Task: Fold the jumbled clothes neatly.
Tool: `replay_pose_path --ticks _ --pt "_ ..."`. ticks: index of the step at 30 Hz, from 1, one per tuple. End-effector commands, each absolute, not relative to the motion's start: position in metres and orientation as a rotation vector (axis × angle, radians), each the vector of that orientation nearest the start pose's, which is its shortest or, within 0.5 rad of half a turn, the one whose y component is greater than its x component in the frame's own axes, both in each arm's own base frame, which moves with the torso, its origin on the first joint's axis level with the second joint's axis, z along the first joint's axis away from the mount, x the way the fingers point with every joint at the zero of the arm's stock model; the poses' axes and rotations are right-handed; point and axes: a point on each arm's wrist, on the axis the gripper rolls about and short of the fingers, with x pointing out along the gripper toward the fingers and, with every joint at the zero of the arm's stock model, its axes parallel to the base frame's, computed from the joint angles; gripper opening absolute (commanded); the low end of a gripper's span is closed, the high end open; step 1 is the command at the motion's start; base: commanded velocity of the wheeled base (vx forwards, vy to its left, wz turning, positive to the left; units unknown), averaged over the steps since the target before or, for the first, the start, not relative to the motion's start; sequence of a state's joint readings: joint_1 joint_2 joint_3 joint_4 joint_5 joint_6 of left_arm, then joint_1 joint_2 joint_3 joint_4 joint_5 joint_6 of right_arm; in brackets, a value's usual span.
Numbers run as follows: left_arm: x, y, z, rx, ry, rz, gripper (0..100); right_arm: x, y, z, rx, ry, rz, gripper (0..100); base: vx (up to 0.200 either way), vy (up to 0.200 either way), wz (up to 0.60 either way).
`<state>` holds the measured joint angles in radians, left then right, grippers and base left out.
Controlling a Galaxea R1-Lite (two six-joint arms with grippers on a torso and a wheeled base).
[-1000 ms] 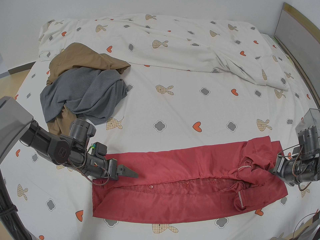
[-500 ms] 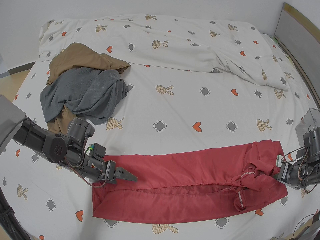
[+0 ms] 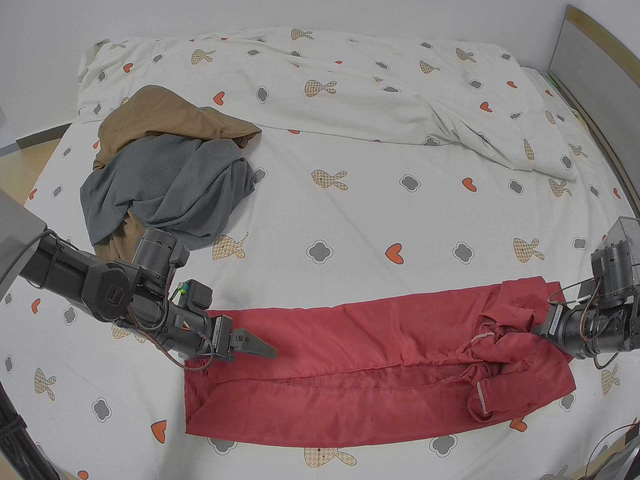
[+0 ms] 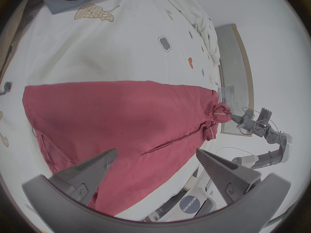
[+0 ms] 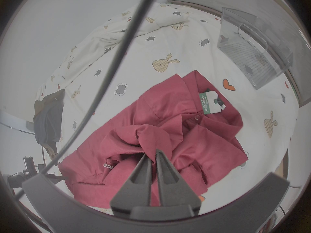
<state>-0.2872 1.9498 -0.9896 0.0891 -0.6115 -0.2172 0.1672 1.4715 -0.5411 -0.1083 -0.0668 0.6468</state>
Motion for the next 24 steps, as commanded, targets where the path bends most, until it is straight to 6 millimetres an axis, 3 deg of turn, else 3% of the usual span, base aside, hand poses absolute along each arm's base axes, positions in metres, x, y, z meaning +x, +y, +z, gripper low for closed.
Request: replay_pose_path --ticks 1,10,14,18,24 --pt "0.309 -0.103 0.101 -0.361 1.123 -0.700 100 0.217 0.033 0.122 0.511 0.829 -0.181 0 0.000 0.000 0.00" --pt "0.327 -0.116 0.130 -0.342 1.003 -0.750 100 0.216 0.034 0.125 0.511 0.816 -0.174 0 0.000 0.000 0.00" --pt "0.346 -0.128 0.114 -0.367 1.042 -0.741 100 0.221 0.030 0.127 0.521 0.802 -0.192 0 0.000 0.000 0.00" --pt "0.357 -0.127 0.096 -0.378 1.080 -0.719 100 0.226 0.029 0.128 0.526 0.796 -0.200 0 0.000 0.000 0.00" --pt "0.373 -0.101 0.085 -0.422 1.086 -0.644 100 0.240 0.025 0.117 0.525 0.835 -0.240 0 0.000 0.000 0.00"
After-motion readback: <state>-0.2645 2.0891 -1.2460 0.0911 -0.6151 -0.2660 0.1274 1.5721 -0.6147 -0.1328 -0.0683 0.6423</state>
